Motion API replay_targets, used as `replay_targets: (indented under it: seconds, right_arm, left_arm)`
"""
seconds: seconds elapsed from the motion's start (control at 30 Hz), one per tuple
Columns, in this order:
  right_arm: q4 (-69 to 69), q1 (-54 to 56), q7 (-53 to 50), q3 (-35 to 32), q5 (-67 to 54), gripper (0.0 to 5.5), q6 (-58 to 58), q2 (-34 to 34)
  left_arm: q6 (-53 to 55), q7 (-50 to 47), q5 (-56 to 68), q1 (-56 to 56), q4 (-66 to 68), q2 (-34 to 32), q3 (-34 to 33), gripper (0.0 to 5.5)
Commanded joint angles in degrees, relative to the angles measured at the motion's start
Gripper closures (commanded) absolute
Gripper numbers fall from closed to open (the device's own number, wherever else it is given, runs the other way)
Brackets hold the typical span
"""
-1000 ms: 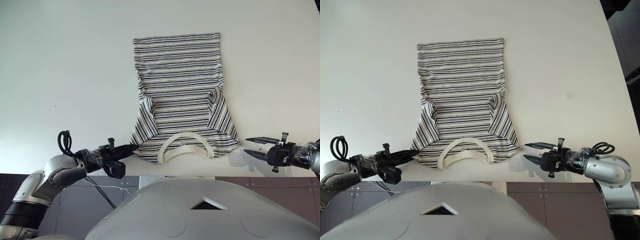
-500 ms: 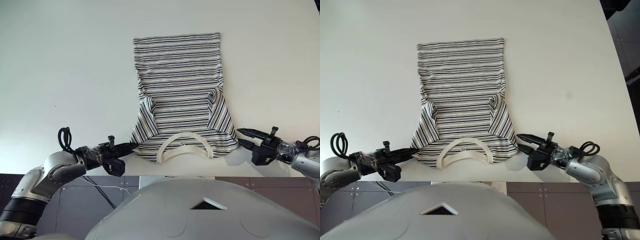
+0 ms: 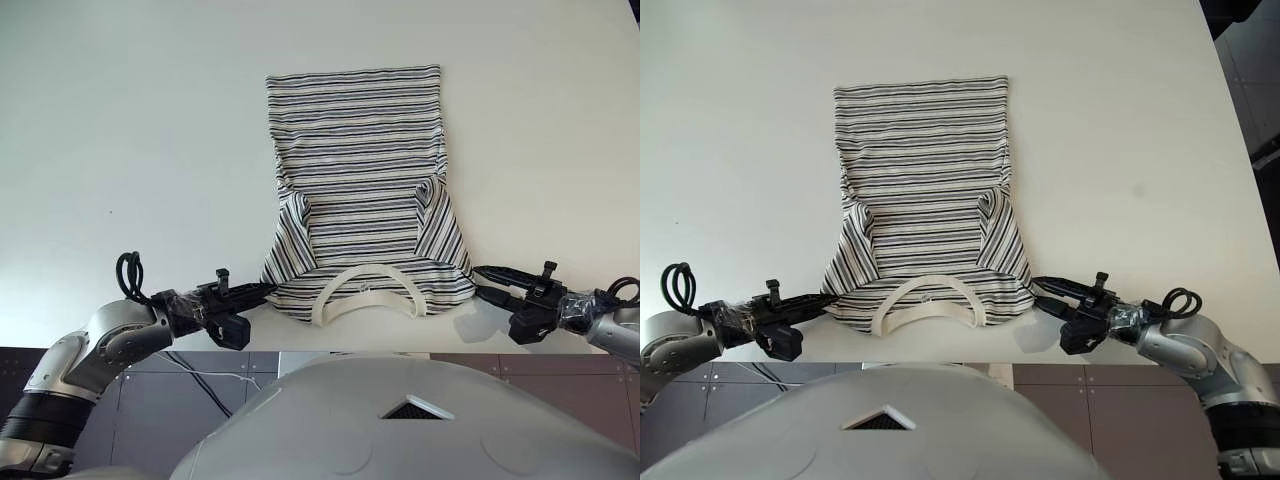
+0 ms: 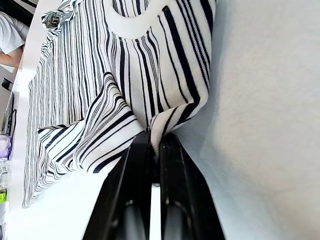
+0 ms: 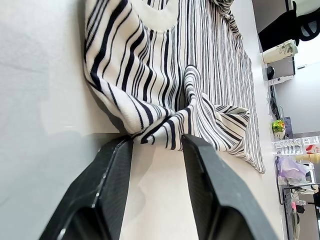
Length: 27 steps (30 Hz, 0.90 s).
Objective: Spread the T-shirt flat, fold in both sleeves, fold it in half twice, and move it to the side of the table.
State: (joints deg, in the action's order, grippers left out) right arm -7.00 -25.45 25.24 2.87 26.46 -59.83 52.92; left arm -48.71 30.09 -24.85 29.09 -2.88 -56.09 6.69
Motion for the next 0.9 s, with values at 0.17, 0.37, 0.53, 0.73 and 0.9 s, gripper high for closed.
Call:
replay_targets:
  seconds: [0.17,0.37,0.53,0.73,0.9]
  right_arm:
    - [-0.32,-1.0,-2.34,1.26,6.21,3.73,-0.51,1.05]
    - [-0.58,0.84,-6.11,0.43,7.54,3.73,2.42,-0.86]
    - [-0.2,0.8,-9.32,0.57,9.0,3.73,1.74,-0.82]
    - [0.8,0.69,-10.06,2.69,8.99,3.73,0.55,-0.69]
    - [0.23,0.59,-10.01,3.6,8.89,4.21,0.04,0.35]
  left_arm:
    - [1.87,0.96,-1.89,1.18,2.34,-1.28,0.56,5.4]
    - [0.93,0.83,-1.85,0.76,3.26,-1.94,0.59,5.4]
    - [0.49,0.85,-1.65,0.68,3.69,-2.21,0.62,5.4]
    - [0.0,0.85,-1.41,0.46,3.99,-2.5,0.7,5.4]
    - [-0.25,0.93,-1.28,0.36,4.08,-2.56,0.88,5.4]
